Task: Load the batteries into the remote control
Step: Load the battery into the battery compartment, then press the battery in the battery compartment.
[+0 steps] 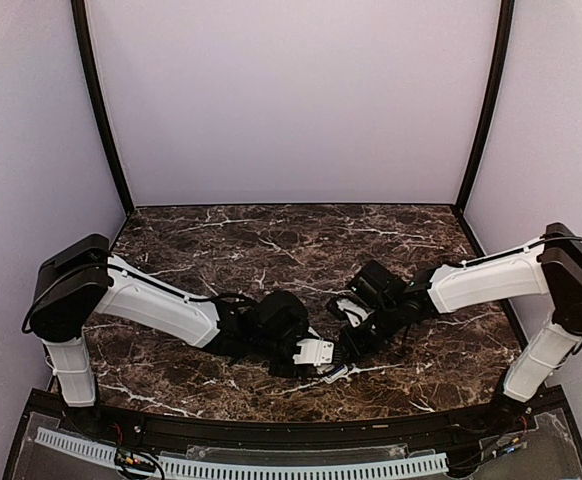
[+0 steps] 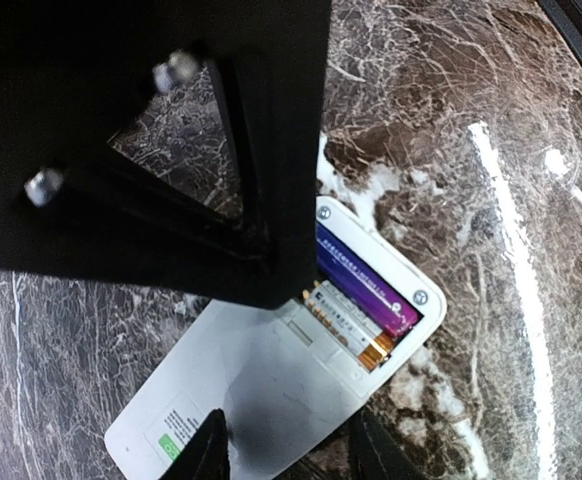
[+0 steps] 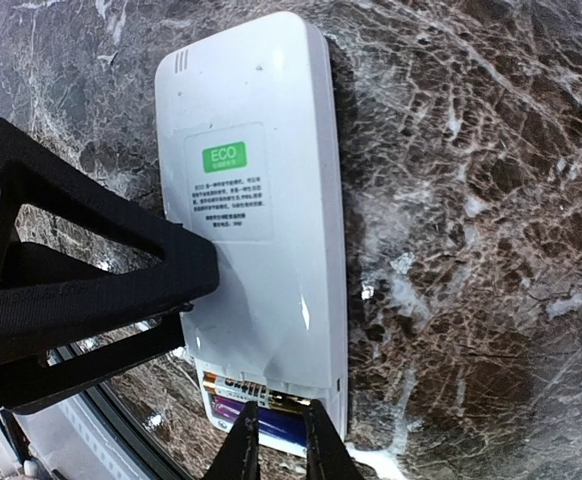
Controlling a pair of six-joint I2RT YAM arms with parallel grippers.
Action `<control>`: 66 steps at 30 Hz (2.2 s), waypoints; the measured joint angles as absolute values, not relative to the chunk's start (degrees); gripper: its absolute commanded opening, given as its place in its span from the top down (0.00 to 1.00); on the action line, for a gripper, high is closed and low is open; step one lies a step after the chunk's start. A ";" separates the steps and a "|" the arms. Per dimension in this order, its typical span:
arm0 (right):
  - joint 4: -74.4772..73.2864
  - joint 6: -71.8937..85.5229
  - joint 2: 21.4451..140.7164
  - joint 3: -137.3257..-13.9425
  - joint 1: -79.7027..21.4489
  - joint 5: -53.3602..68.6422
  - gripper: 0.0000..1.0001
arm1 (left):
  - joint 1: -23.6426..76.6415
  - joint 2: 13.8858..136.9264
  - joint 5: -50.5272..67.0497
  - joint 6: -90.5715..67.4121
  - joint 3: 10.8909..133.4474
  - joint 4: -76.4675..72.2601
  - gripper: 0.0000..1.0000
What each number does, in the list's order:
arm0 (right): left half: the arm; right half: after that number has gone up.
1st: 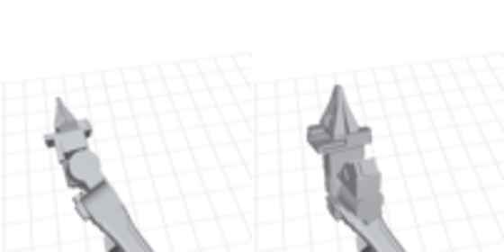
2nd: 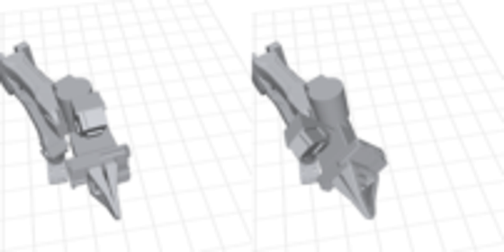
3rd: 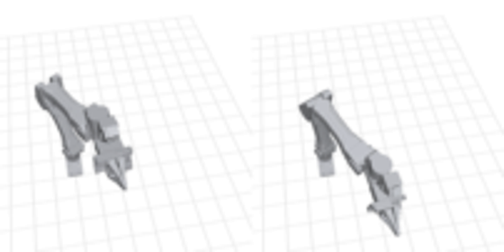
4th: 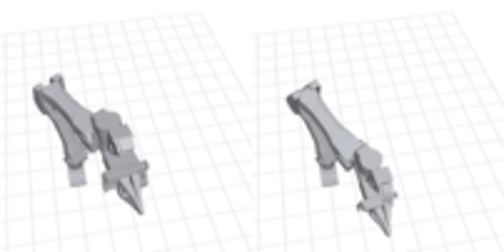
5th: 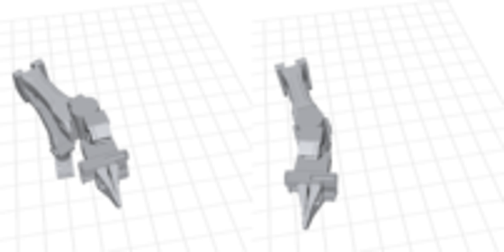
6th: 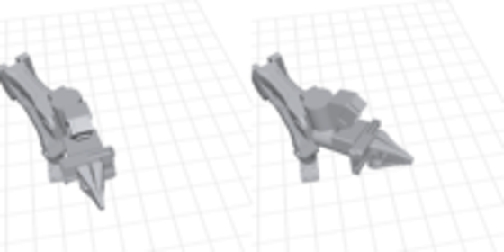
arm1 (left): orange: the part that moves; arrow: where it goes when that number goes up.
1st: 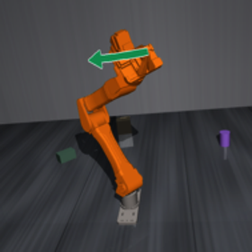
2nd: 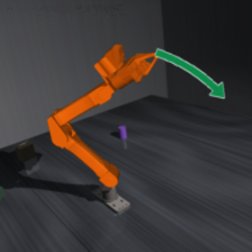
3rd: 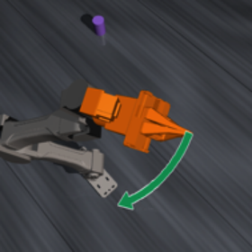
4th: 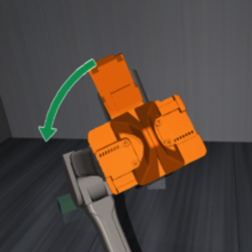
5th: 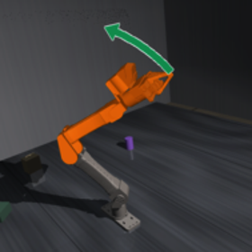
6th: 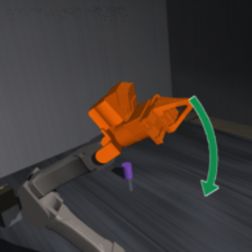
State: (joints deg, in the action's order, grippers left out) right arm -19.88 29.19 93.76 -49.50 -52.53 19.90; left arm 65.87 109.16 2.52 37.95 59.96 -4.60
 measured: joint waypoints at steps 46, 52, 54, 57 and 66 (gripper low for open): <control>-15.55 29.45 94.19 -45.91 -48.31 28.18 1.00 | 65.89 99.33 3.11 31.66 55.40 -1.91 0.35; -14.41 29.17 94.35 -45.58 -48.31 28.40 1.00 | 65.89 99.33 2.26 31.66 55.13 -2.04 0.35; -14.59 28.97 94.17 -45.60 -48.34 28.47 1.00 | 65.89 99.33 2.04 31.66 54.87 -2.04 0.35; -16.12 28.49 93.80 -46.11 -48.66 28.23 1.00 | 65.89 99.33 1.80 31.64 54.72 -2.11 0.36; -17.87 27.86 93.38 -50.33 -51.64 28.25 1.00 | 65.36 99.29 1.13 30.52 52.88 -3.49 0.35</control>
